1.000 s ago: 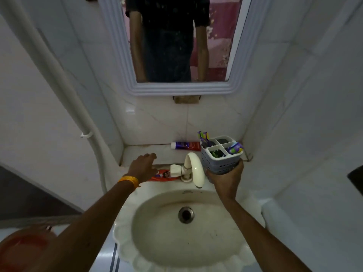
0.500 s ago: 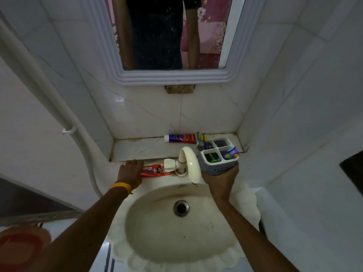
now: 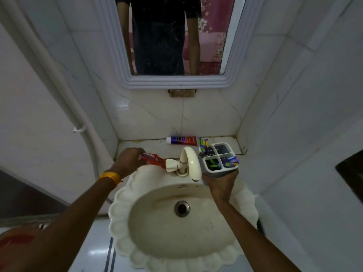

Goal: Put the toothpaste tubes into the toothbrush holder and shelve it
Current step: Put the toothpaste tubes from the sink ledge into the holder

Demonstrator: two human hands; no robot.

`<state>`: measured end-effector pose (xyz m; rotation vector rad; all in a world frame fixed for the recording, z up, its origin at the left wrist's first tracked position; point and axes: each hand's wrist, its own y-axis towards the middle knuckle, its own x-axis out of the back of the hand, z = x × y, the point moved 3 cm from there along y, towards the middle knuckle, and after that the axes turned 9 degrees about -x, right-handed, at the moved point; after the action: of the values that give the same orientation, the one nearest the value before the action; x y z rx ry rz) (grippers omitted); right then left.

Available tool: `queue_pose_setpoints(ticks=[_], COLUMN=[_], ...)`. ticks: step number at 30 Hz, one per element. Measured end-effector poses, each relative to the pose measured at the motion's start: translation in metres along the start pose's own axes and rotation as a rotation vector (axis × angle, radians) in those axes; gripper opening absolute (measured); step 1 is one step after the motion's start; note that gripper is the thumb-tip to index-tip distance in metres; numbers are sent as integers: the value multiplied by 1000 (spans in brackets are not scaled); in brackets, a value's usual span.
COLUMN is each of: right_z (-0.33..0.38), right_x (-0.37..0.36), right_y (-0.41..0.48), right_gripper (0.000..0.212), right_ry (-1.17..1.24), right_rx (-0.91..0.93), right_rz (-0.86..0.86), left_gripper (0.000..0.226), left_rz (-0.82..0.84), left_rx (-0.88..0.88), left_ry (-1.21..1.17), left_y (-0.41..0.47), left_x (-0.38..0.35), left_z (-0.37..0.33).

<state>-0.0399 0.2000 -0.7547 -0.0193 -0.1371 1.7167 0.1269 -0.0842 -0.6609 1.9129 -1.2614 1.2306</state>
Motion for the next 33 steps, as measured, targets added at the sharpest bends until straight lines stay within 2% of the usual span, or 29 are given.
queue_pose_setpoints(ticks=[3, 6, 8, 13, 19, 26, 33], right_z=[0, -2, -3, -6, -9, -13, -18], right_x=[1, 2, 3, 4, 4, 1, 2], right_y=[0, 2, 5, 10, 20, 30, 29], right_gripper=[123, 124, 124, 125, 123, 119, 119], right_ry=[-34, -58, -62, -55, -44, -37, -72], right_rx=[-11, -8, -4, -10, -6, -48, -72], right_rz=[-4, 9, 14, 7, 5, 21, 3], left_gripper=[34, 43, 46, 47, 46, 45, 40], left_rz=[-189, -367, -404, -295, -135, 13, 178], left_rx=[-58, -108, -178, -371, -531, -630, -672], left_ry=[-74, -240, -314, -223, -108, 199, 273], left_y=[2, 6, 12, 45, 91, 120, 134], left_x=[44, 84, 99, 84, 46, 26, 13], left_z=[-21, -50, -75, -145, -197, -222, -230])
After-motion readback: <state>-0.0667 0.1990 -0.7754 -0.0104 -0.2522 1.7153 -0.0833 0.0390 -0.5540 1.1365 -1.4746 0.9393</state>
